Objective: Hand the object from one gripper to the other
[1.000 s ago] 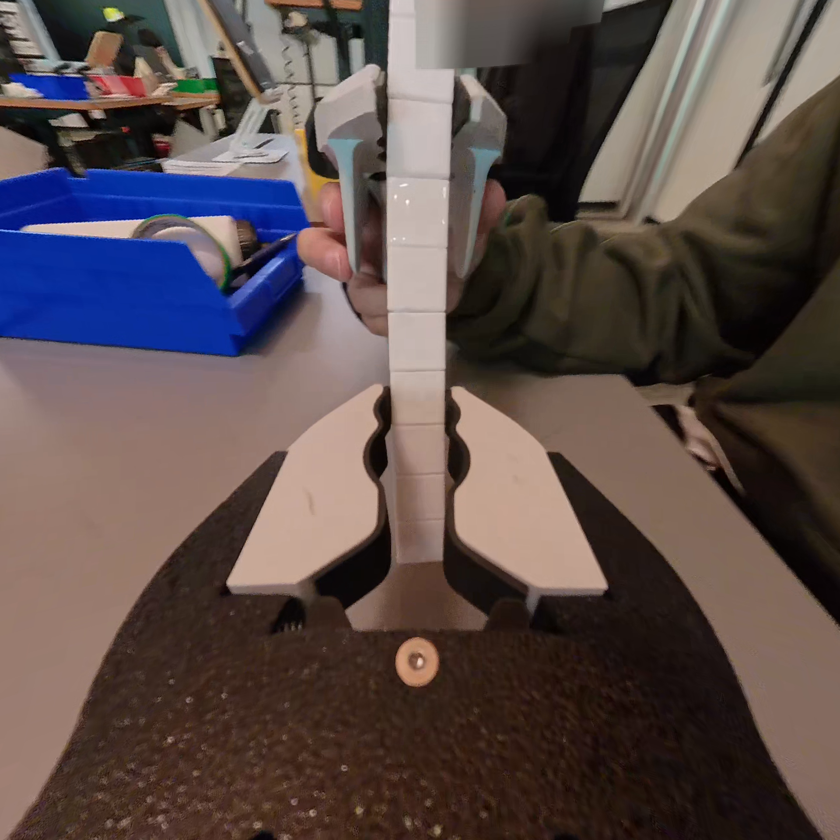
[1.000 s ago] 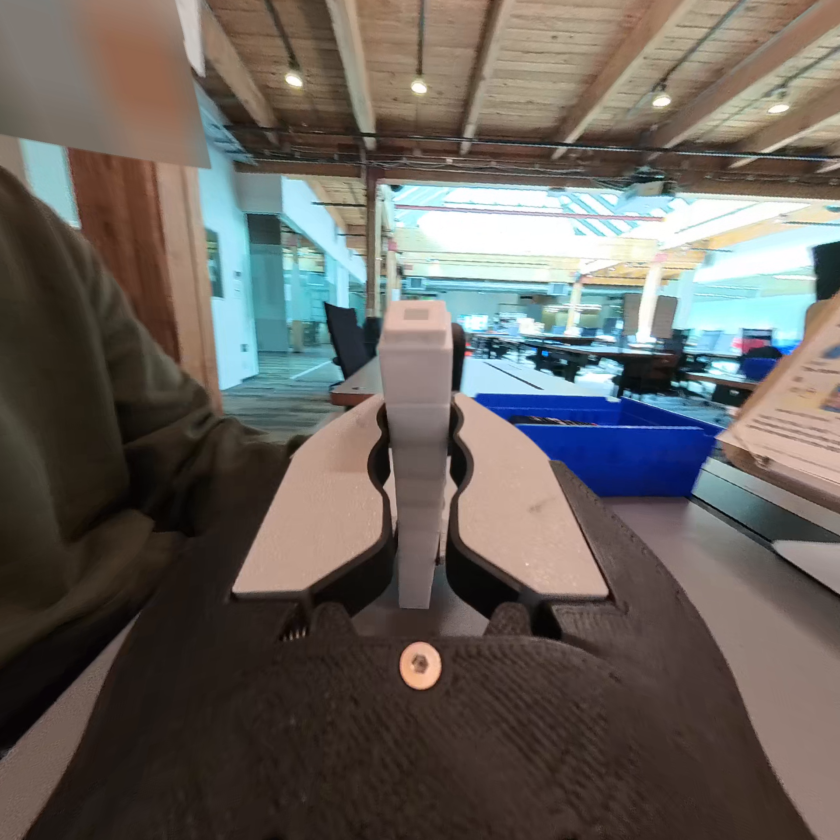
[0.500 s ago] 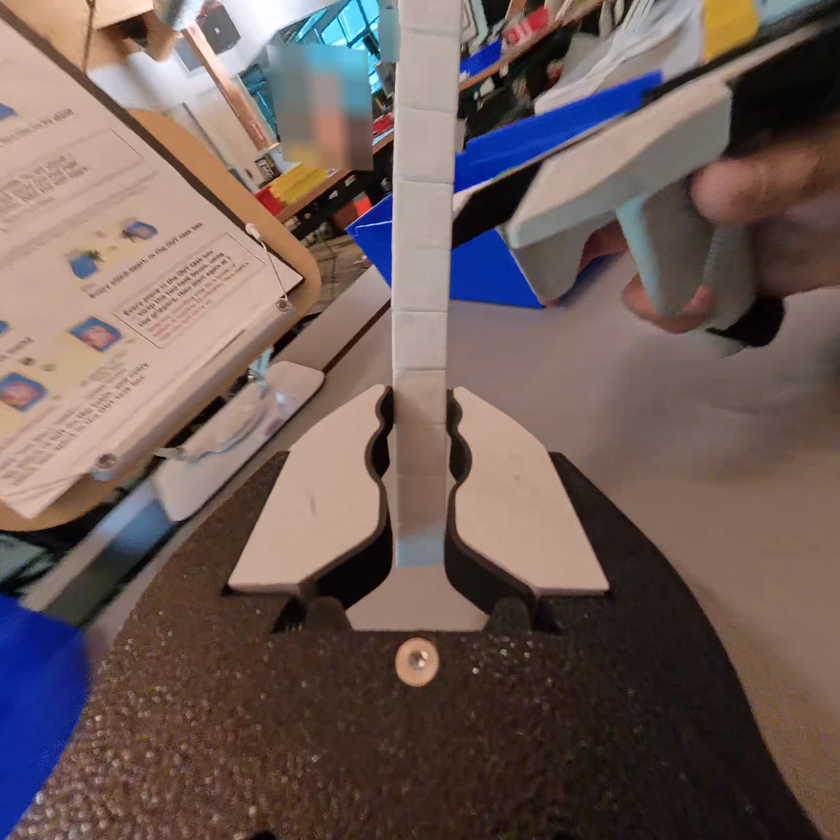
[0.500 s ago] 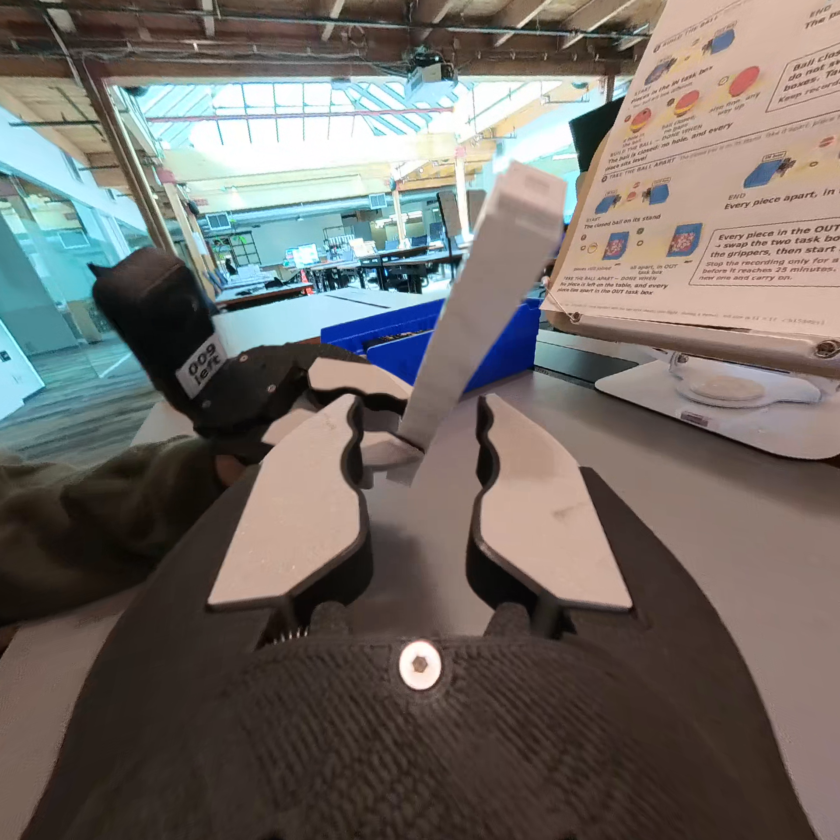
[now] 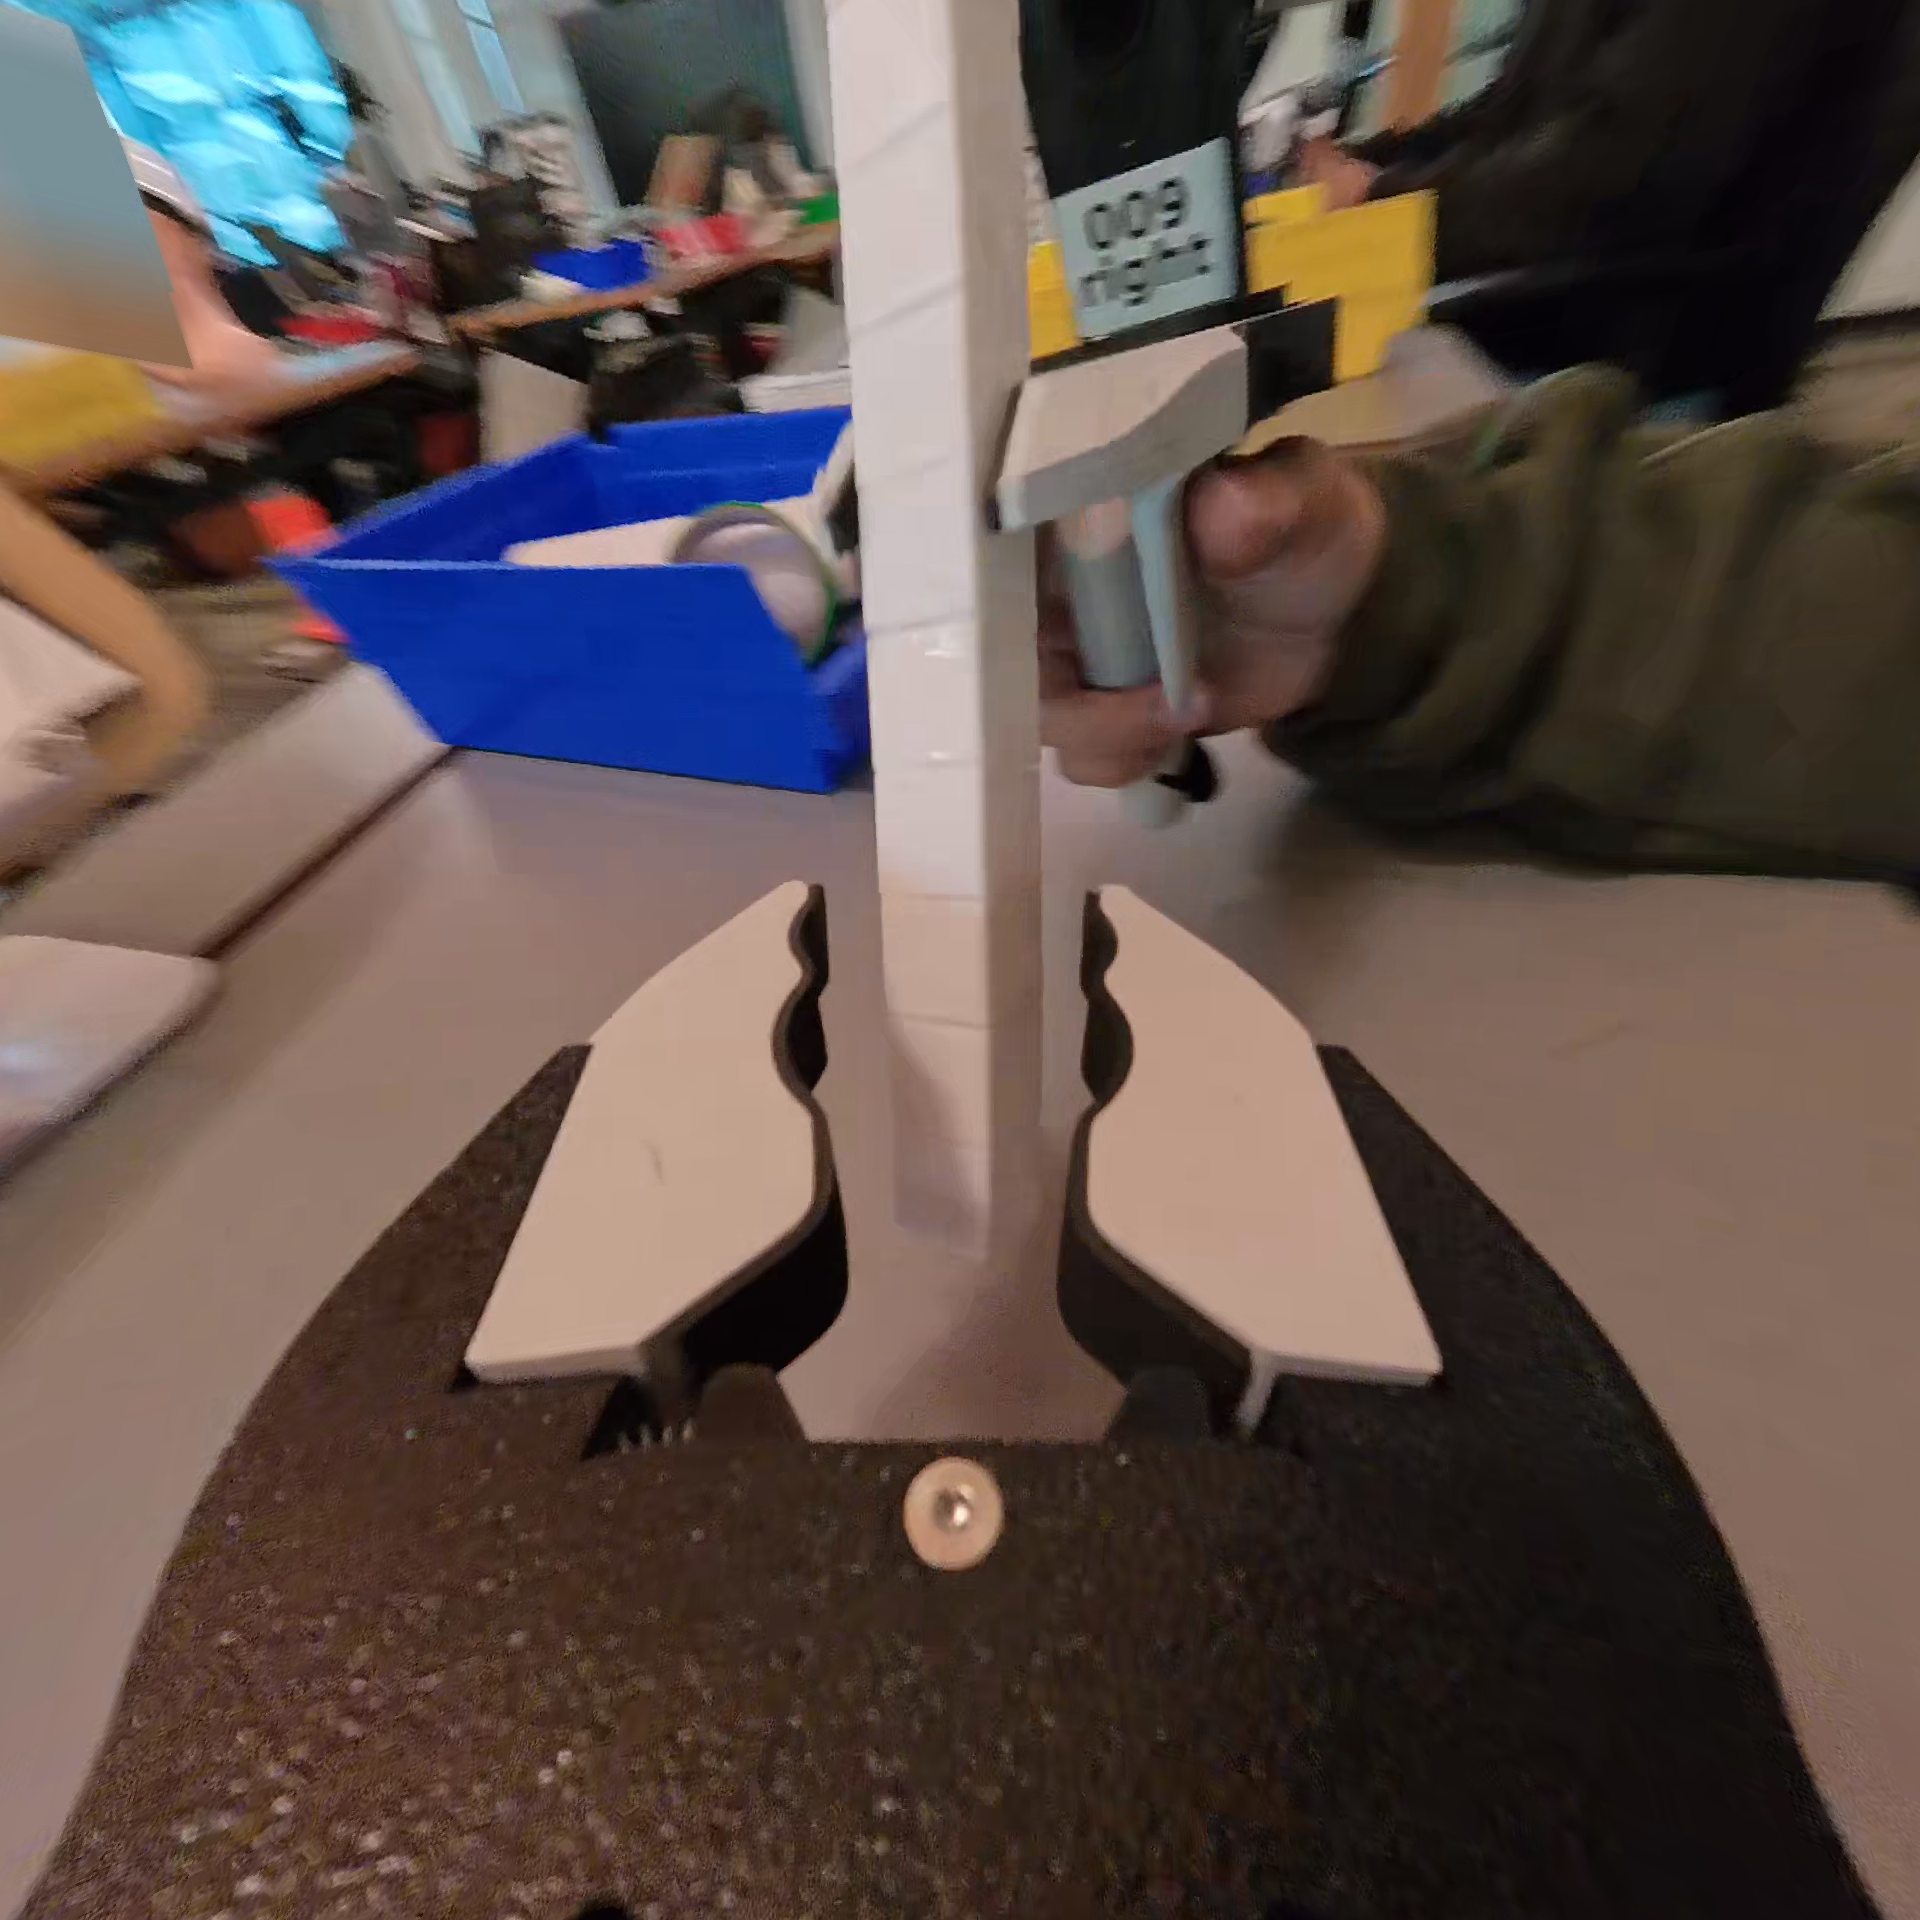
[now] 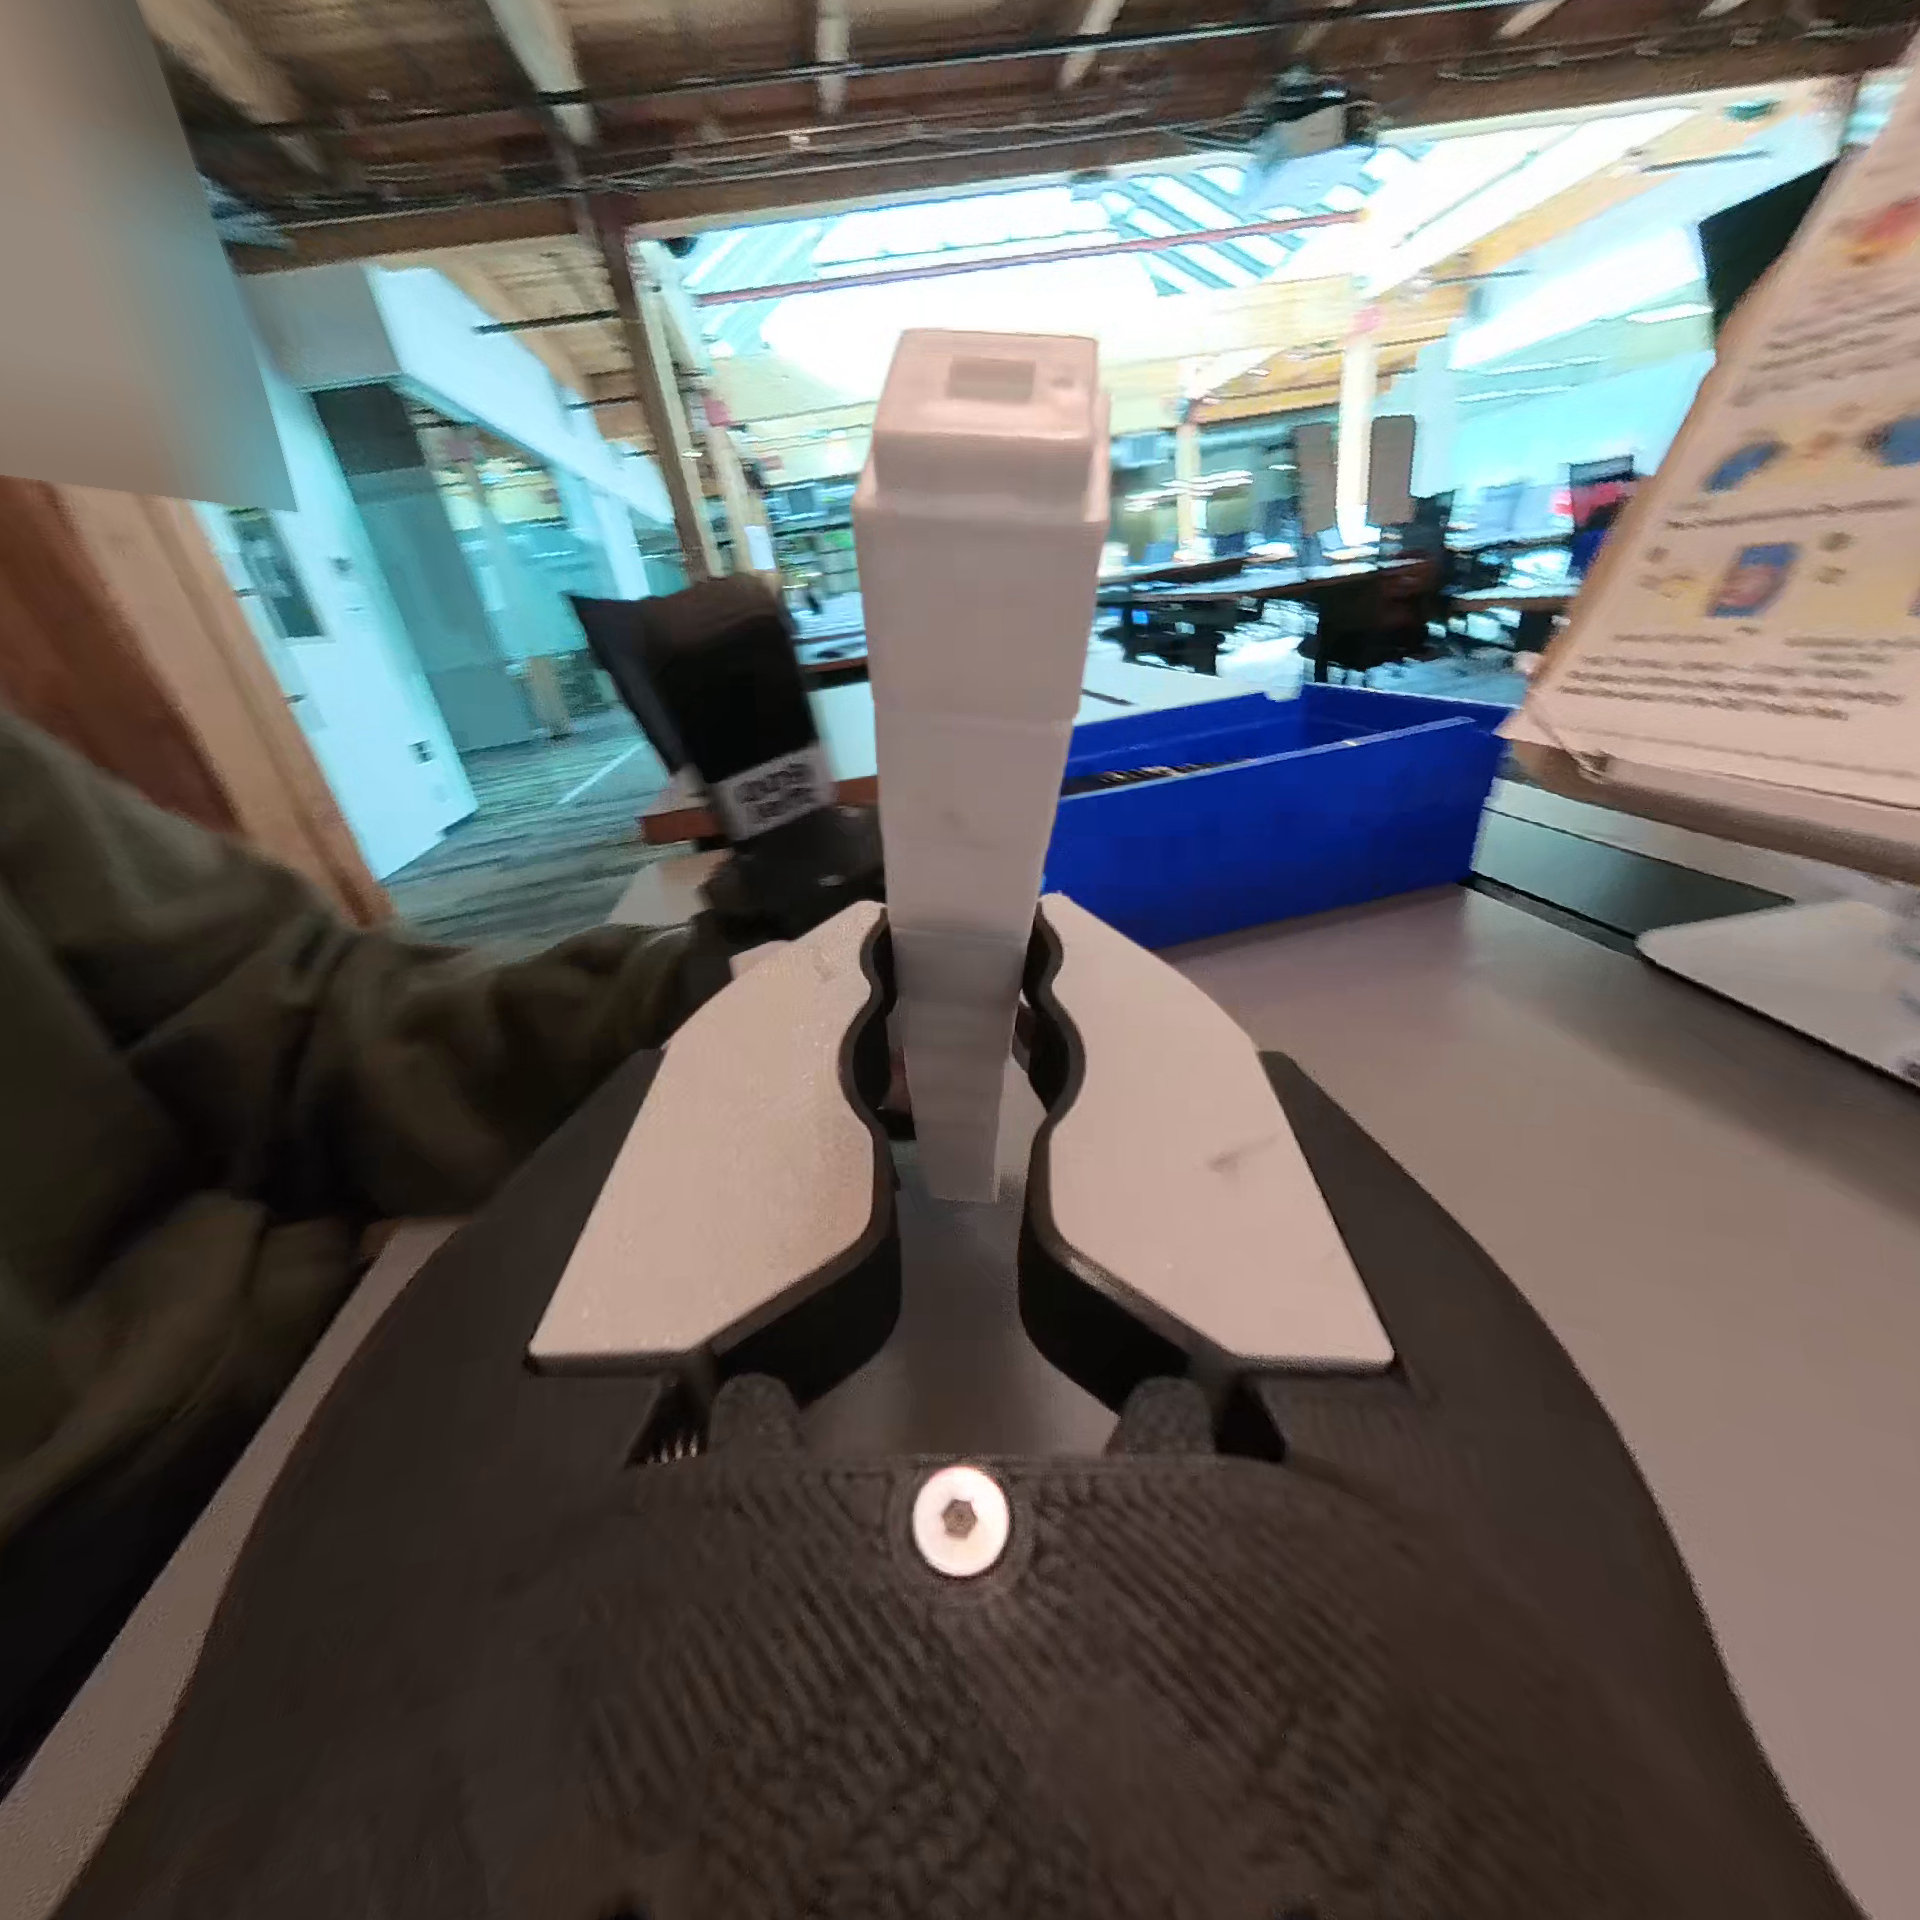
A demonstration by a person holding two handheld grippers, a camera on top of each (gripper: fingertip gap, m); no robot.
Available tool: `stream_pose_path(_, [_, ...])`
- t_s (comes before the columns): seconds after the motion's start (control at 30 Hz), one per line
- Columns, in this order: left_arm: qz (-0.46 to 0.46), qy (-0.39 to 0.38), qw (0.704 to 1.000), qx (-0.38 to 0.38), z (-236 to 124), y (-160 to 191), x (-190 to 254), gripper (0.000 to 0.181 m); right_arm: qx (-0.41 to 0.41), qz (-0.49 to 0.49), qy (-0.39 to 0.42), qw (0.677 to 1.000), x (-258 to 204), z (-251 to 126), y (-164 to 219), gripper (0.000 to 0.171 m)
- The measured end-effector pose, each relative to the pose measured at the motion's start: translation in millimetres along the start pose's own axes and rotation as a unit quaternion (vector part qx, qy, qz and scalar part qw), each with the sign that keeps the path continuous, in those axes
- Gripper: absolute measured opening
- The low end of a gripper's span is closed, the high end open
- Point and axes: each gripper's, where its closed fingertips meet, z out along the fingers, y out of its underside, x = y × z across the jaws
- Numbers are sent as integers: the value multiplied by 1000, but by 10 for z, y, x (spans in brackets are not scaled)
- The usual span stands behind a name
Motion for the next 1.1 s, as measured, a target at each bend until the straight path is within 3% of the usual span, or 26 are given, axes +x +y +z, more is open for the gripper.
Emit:
stream_pose_path(0.13, [-91, 144, 985, 29, -82, -56, 303, 33, -2, -22, -67, 998, -230, -5, -21, 23])
stream_pose_path(0.23, [-105, 159, 981, 42, -97, -82, 316, 22, -11, -29, -82, 996, -298, 14, 9, 23])
stream_pose_path(0.33, [-77, 75, 994, 22, -19, -7, 112, 22, 3, -16, -10, 1000, -84, 33, 14, 25])
stream_pose_path(0.5, [-25, -127, 992, -11, -21, 80, -368, 22, -2, -8, 133, 991, 345, -10, 102, 47])
stream_pose_path(0.6, [17, -217, 976, -28, -71, 82, -523, 22, 8, 8, 148, 989, 376, 15, 110, 42])
stream_pose_path(0.83, [154, -290, 942, -70, -70, 23, -529, 22, 18, 52, 165, 985, 419, 61, 177, 24])
stream_pose_path(0.97, [127, -254, 958, -51, -22, 36, -470, 23, 19, 68, 146, 987, 394, 69, 157, 22])
stream_pose_path(1.1, [71, -110, 991, -20, 74, 42, -191, 39, -37, 39, 99, 994, 306, 29, 209, 21])
